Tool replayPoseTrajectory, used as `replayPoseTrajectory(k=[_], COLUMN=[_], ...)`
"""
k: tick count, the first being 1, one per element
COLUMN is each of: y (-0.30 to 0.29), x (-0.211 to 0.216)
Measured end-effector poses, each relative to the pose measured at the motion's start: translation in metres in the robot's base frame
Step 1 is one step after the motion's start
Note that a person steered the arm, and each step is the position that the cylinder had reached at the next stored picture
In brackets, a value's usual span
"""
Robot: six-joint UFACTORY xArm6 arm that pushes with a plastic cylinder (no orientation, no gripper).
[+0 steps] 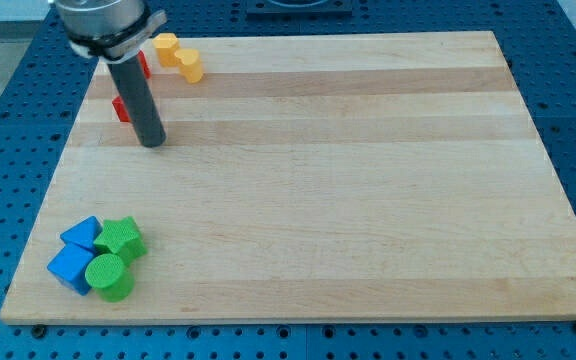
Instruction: Place the red blocks in a vertical line at the top left of the board
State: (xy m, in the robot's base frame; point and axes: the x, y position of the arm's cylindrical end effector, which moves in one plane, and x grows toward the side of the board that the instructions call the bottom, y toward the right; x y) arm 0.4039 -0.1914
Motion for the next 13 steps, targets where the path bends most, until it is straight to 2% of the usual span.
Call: replayPoseTrajectory(k=[1, 2, 3, 5, 7, 9, 10, 11, 13], y=[0.000, -0.001, -0.001, 0.002, -0.008, -0.013, -0.017, -0.018, -0.041], x=[-0.006, -0.048, -0.061, -0.024, -0.028, -0.063, -0.064, -0.064, -0.032])
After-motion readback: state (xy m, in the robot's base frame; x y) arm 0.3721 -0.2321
